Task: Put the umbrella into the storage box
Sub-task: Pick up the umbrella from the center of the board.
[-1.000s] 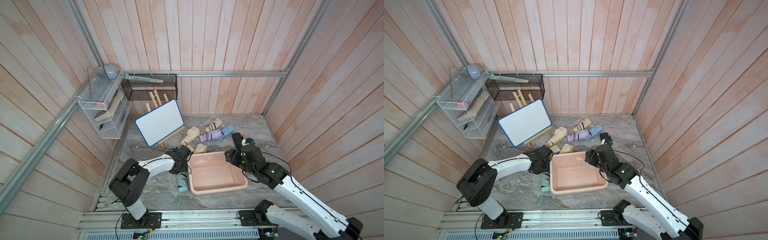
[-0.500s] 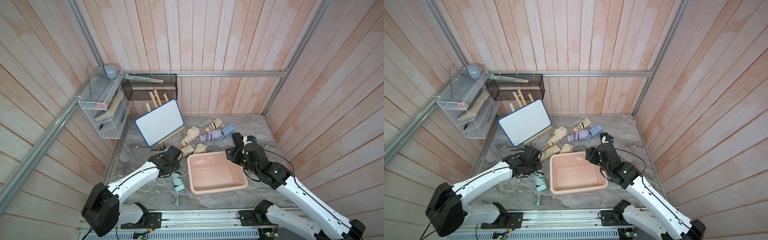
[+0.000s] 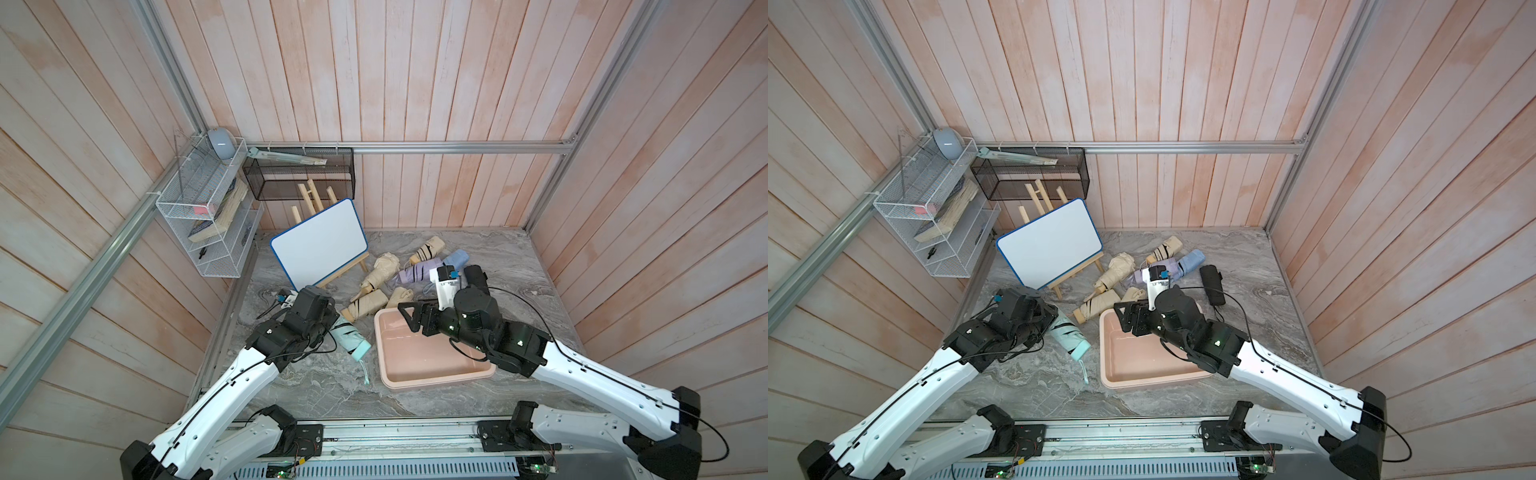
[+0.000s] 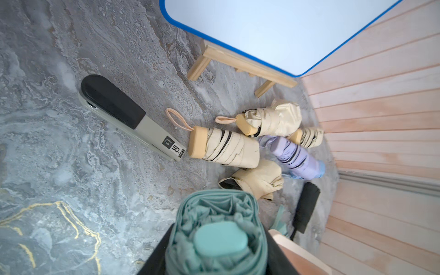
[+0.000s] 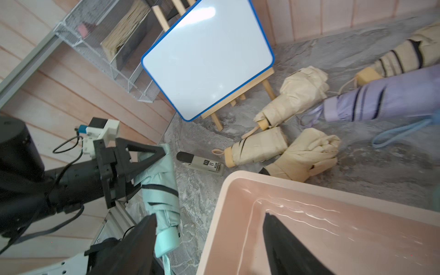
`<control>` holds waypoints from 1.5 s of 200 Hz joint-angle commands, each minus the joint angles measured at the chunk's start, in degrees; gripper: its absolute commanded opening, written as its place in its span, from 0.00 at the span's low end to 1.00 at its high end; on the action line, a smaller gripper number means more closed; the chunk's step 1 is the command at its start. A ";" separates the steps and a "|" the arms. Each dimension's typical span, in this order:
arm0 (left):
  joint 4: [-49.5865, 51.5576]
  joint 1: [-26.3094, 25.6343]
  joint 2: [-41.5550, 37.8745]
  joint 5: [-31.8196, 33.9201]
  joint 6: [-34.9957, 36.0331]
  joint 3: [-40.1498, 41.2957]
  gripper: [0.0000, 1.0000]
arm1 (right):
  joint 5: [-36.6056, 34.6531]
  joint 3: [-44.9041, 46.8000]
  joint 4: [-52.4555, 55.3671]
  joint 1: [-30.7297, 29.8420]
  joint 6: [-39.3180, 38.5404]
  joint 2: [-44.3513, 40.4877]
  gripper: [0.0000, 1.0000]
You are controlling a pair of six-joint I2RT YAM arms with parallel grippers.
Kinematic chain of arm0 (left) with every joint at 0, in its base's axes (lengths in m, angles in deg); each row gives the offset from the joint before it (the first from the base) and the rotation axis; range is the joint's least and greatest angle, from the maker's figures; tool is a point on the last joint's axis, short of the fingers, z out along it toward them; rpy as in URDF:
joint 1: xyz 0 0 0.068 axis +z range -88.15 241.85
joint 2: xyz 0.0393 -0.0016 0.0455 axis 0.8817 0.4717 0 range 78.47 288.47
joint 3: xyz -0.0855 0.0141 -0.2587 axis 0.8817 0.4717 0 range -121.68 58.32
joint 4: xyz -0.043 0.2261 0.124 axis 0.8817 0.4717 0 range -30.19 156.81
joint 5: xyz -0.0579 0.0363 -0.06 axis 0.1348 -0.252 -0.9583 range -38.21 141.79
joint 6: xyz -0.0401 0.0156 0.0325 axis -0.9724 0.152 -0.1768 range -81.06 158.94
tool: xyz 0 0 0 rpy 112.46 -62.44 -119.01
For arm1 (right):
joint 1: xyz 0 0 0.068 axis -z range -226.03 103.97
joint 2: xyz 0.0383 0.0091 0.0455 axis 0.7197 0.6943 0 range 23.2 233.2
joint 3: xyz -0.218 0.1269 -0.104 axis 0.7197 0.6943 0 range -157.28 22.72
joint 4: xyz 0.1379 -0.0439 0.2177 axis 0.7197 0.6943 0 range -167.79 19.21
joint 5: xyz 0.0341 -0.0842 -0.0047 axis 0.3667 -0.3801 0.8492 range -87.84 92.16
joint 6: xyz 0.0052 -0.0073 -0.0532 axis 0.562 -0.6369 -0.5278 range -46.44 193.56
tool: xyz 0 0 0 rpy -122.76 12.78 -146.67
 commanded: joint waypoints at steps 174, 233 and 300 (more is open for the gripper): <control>-6.35 0.62 -4.86 -6.78 -22.15 -0.51 0.17 | 1.66 10.69 -36.09 -10.34 1.98 11.61 0.82; -6.98 0.58 -5.11 -7.85 -23.32 0.29 0.17 | 4.04 10.11 -38.68 -9.48 2.94 13.93 0.63; -6.60 0.59 -5.22 -7.50 -23.43 -0.12 0.17 | 6.46 10.35 -41.16 -6.88 5.41 15.21 0.44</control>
